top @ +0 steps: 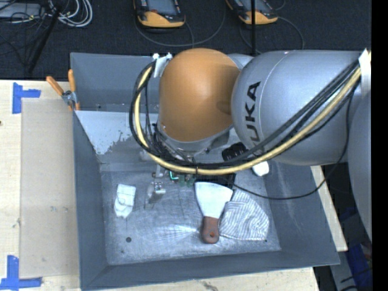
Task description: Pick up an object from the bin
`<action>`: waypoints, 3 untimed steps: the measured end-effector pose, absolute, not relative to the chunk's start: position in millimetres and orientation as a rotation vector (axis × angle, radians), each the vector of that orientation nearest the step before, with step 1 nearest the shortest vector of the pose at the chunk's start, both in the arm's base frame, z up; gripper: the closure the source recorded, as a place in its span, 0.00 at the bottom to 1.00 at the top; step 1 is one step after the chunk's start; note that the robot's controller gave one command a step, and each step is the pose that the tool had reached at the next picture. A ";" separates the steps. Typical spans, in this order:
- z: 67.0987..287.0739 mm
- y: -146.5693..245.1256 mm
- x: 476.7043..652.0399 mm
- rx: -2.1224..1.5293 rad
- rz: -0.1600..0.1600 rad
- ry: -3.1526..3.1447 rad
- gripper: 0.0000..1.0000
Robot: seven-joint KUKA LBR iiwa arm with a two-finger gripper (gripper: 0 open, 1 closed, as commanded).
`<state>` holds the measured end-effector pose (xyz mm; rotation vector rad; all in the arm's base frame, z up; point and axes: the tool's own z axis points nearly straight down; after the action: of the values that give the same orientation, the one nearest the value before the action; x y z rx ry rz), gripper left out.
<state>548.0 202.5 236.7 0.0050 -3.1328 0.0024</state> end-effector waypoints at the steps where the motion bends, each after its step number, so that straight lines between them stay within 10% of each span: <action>1: 241.2 201.6 549.6 -0.001 0.000 -3.140 0.00; 3: 177.7 215.1 541.1 0.049 -0.001 -3.143 0.00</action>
Offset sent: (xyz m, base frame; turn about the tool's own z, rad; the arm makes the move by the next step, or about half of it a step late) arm -0.0227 0.0290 -0.1372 -0.0522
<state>541.1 215.1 177.7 0.0490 -3.1431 -0.0014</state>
